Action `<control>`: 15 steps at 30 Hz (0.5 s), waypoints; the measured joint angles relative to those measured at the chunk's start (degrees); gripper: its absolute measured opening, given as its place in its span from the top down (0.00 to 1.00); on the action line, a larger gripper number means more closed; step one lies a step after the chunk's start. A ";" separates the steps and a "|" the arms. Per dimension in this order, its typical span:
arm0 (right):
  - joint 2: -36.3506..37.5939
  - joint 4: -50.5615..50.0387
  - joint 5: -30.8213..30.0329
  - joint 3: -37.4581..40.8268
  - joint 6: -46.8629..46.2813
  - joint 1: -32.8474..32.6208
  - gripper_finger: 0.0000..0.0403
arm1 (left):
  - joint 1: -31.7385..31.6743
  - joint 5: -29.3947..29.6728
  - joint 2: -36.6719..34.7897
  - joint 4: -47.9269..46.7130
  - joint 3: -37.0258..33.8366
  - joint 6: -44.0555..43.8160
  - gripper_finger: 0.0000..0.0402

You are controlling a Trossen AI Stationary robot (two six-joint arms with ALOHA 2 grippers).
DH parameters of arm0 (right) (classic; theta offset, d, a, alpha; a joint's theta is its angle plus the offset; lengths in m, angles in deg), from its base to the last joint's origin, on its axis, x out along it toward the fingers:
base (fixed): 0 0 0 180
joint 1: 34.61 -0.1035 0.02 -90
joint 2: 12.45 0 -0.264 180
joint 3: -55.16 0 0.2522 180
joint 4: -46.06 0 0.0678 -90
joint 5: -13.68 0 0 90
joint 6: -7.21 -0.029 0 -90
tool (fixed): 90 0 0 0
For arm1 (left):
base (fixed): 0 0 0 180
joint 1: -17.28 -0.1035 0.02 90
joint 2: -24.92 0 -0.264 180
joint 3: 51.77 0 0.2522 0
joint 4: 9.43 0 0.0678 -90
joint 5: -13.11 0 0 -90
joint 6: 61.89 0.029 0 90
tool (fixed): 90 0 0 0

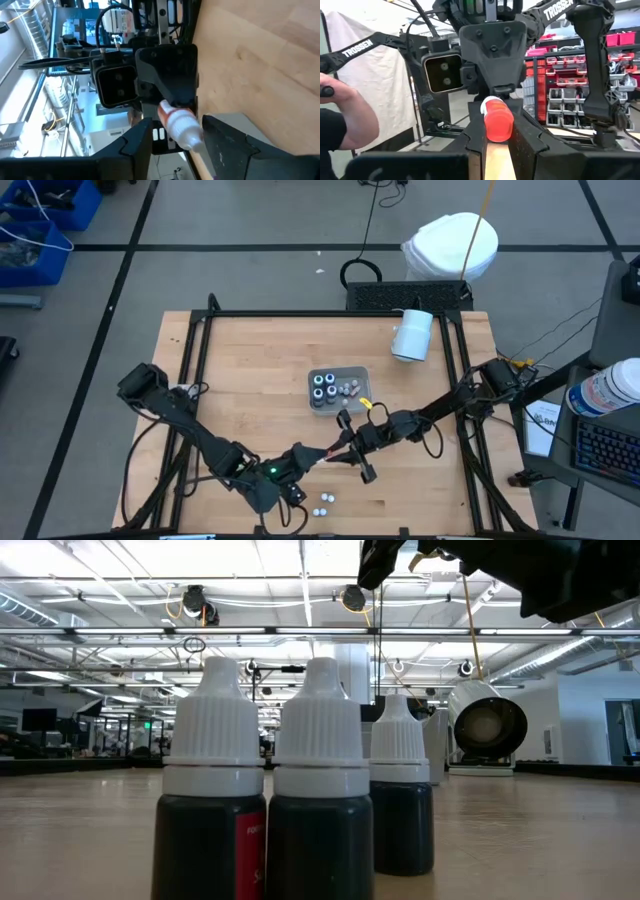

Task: Pick & Place food coloring
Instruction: Put the small yellow food coloring bottle into the gray bin

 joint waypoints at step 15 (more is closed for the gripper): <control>0.00 0.03 -0.04 0.00 0.01 0.04 0.88 | 0.02 1.33 0.00 -0.19 0.00 0.00 0.78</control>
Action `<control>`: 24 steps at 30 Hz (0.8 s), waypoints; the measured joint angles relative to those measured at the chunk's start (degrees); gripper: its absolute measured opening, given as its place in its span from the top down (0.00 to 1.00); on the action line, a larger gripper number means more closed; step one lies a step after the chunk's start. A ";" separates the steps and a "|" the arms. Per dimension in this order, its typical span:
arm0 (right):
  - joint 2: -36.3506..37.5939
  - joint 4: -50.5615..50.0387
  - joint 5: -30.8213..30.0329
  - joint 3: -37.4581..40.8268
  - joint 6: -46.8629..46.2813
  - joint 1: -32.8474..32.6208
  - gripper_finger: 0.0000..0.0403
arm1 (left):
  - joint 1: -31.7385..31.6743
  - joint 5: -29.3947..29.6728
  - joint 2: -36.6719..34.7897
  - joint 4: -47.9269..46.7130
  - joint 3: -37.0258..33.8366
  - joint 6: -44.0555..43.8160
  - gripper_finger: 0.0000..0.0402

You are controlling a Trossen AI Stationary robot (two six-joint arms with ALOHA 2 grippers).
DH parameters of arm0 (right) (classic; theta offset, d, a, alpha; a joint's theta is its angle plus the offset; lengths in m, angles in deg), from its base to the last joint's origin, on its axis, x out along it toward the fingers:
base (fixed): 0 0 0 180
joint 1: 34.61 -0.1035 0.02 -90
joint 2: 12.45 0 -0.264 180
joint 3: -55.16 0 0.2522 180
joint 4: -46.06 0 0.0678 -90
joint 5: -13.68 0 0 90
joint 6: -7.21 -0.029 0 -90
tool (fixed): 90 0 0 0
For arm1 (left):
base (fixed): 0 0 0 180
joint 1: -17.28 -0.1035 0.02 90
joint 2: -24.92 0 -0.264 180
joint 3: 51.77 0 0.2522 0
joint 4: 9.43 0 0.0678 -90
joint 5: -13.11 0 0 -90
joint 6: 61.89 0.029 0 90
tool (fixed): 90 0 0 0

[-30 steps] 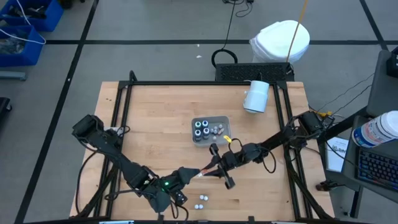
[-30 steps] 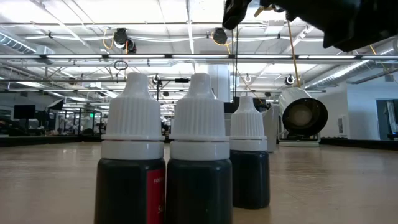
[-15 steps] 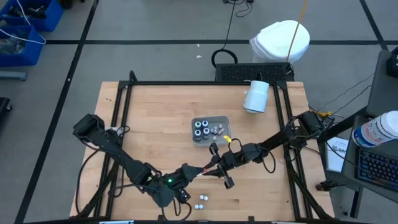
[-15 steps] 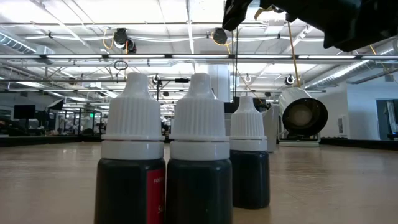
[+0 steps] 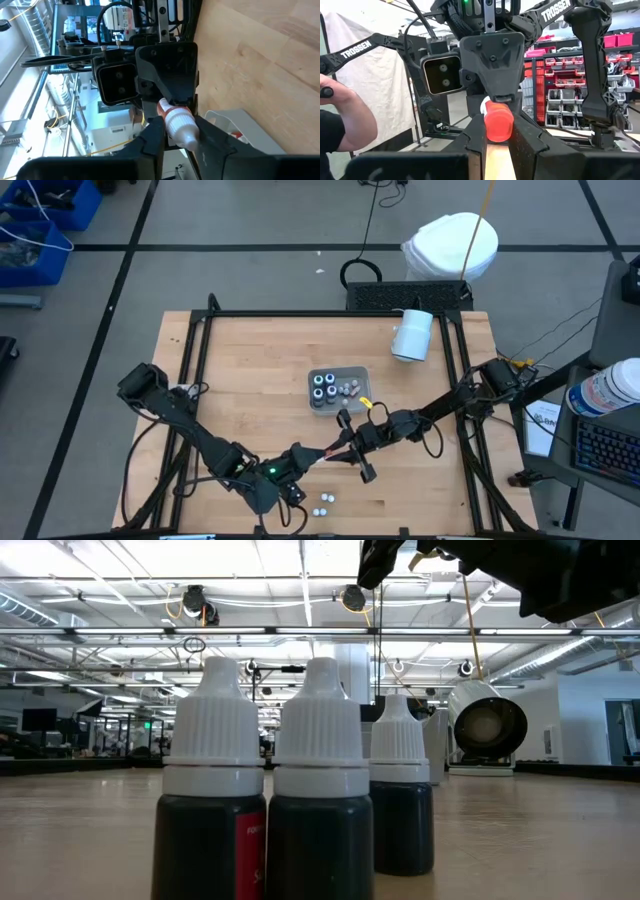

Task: Pick & Place food coloring
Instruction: Put the small yellow food coloring bottle into the gray bin

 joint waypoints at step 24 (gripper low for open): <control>0.00 0.14 -2.64 0.00 0.90 0.02 0.72 | -0.07 0.17 0.00 -0.27 0.00 -0.91 0.80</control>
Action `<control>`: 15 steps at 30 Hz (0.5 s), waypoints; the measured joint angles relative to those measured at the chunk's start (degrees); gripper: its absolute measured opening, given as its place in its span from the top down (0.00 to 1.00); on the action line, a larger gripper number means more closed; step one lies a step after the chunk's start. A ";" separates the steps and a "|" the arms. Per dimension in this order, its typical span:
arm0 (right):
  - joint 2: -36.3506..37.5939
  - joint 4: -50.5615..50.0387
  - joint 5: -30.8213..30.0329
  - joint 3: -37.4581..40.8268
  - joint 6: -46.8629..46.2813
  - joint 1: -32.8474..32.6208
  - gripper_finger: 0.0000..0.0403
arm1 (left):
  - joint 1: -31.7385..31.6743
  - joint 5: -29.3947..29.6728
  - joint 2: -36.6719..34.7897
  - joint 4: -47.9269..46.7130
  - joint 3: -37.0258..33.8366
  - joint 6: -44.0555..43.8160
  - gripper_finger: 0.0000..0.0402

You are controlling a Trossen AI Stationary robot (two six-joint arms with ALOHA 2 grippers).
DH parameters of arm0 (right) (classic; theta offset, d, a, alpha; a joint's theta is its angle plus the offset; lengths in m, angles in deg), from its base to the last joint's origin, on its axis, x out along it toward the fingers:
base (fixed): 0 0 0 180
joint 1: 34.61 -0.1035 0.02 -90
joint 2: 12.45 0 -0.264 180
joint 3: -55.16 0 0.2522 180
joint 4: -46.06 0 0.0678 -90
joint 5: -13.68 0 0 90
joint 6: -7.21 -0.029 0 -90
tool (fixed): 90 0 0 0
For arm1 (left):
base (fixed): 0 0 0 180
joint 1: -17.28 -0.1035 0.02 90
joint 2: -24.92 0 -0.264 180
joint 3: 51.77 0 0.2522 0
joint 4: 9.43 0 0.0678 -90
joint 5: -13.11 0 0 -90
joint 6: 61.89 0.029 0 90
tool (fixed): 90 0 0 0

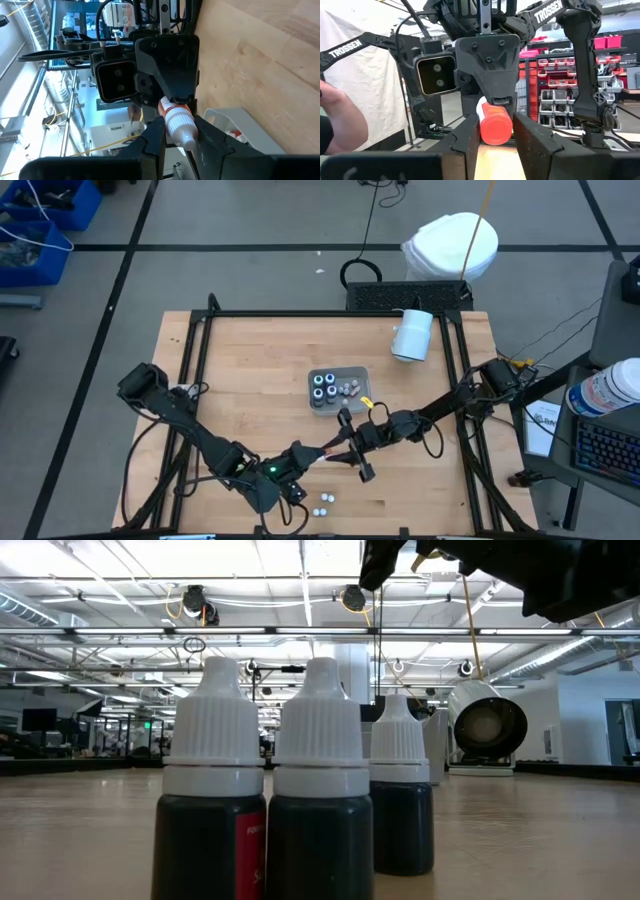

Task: Pick & Place food coloring
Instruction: Put the small yellow food coloring bottle into the gray bin

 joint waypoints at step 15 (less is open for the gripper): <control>2.10 4.58 -8.01 6.19 6.73 0.56 0.49 | 0.12 1.56 0.07 -0.60 0.06 -0.92 0.80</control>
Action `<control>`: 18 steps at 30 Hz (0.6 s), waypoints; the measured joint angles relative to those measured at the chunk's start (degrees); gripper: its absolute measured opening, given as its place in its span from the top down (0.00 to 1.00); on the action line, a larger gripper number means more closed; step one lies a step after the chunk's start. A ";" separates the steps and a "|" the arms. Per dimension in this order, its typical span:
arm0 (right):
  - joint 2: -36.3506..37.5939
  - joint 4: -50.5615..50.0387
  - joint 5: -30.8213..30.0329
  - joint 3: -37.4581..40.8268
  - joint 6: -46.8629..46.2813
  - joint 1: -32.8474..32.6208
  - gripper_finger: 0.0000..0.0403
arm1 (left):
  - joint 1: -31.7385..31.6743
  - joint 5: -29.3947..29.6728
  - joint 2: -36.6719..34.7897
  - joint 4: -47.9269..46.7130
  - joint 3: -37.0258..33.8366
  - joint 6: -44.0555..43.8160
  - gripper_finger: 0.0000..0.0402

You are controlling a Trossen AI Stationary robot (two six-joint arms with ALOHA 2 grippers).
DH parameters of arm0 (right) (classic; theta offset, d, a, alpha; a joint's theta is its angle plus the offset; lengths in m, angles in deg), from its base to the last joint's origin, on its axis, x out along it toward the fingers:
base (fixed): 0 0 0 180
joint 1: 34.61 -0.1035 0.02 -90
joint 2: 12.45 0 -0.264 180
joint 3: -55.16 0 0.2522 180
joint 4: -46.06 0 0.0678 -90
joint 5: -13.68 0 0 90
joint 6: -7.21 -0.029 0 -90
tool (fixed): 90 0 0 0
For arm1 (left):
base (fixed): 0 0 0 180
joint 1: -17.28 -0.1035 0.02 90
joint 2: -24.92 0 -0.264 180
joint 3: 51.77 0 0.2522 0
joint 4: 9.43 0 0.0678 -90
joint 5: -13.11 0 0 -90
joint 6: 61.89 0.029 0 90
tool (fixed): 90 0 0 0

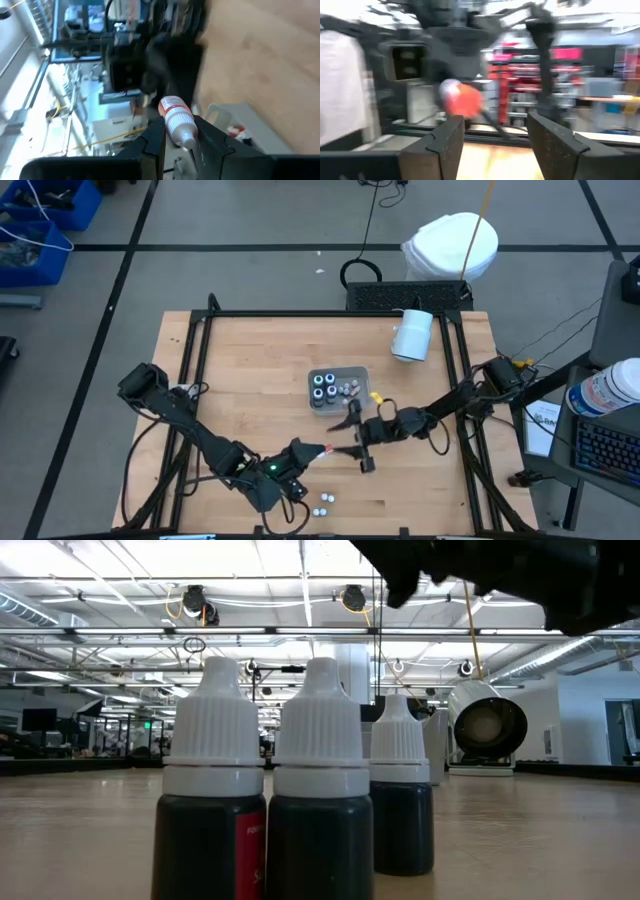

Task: Pick & Place food coloring
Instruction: Put the small yellow food coloring bottle into the gray bin

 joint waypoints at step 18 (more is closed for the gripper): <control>31.64 1.45 -1.13 31.86 10.14 -2.86 0.59 | -3.99 -2.36 0.02 -0.66 0.03 -9.54 0.80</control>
